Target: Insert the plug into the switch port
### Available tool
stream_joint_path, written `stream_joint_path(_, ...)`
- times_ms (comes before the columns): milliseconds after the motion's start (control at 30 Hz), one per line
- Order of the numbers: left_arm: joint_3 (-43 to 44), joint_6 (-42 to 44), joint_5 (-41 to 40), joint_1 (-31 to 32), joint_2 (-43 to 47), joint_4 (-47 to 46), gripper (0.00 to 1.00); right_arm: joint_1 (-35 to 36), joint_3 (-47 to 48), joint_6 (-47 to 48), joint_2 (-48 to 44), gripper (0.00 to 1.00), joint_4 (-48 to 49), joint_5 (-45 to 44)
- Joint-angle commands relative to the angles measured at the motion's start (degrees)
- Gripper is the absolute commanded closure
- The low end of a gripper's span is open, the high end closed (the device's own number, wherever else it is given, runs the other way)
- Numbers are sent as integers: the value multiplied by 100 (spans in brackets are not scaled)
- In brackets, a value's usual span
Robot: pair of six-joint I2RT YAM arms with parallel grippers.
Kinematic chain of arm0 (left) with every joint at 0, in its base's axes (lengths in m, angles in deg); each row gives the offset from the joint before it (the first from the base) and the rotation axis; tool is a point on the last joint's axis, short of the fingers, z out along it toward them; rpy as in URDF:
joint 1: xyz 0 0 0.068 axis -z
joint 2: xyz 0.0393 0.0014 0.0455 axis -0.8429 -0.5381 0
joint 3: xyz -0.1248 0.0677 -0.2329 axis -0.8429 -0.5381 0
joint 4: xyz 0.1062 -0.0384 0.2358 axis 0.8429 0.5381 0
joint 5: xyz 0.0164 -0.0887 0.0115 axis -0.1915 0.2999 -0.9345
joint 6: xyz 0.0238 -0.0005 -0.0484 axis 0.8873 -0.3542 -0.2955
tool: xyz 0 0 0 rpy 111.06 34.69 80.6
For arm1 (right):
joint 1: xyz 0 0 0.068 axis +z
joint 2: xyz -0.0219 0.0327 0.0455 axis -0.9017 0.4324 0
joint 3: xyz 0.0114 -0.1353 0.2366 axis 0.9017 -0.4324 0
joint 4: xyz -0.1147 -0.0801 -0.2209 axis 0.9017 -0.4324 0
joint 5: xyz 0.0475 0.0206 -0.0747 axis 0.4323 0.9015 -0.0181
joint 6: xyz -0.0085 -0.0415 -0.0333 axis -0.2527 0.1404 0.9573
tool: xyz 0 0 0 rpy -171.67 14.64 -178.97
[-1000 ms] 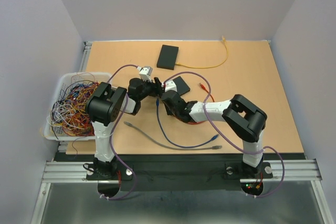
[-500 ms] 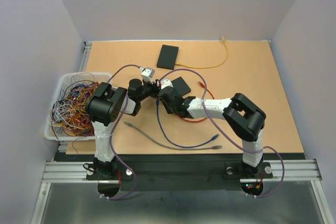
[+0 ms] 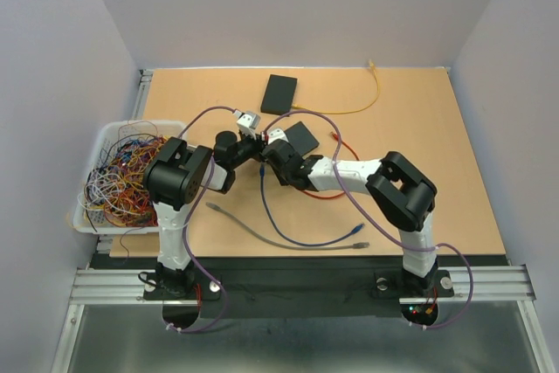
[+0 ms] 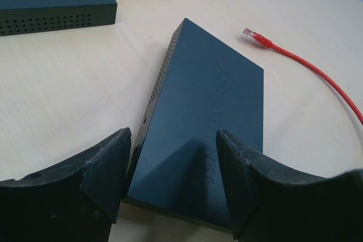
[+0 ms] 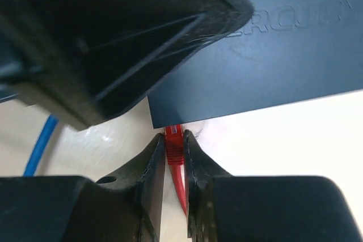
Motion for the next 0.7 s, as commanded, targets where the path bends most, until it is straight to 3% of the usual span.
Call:
stream_joint_path(0, 29, -689, 1383, 544, -49, 401, 30, -251, 414, -62, 176, 99, 1537, -721)
stream_joint_path(100, 363, -663, 1321, 535, -260, 929, 30, -251, 203, -167, 123, 99, 1537, -642)
stream_joint_path(233, 443, -611, 1268, 509, -295, 1097, 29, -251, -174, -281, -61, 81, 1599, -423)
stream_joint_path(467, 399, -725, 1286, 395, -322, 957, 29, -260, -755, -414, -457, 65, 1819, -203)
stream_joint_path(667, 426, -795, 1374, 333, -366, 904, 29, -251, -957, -449, -668, 43, 1845, -211)
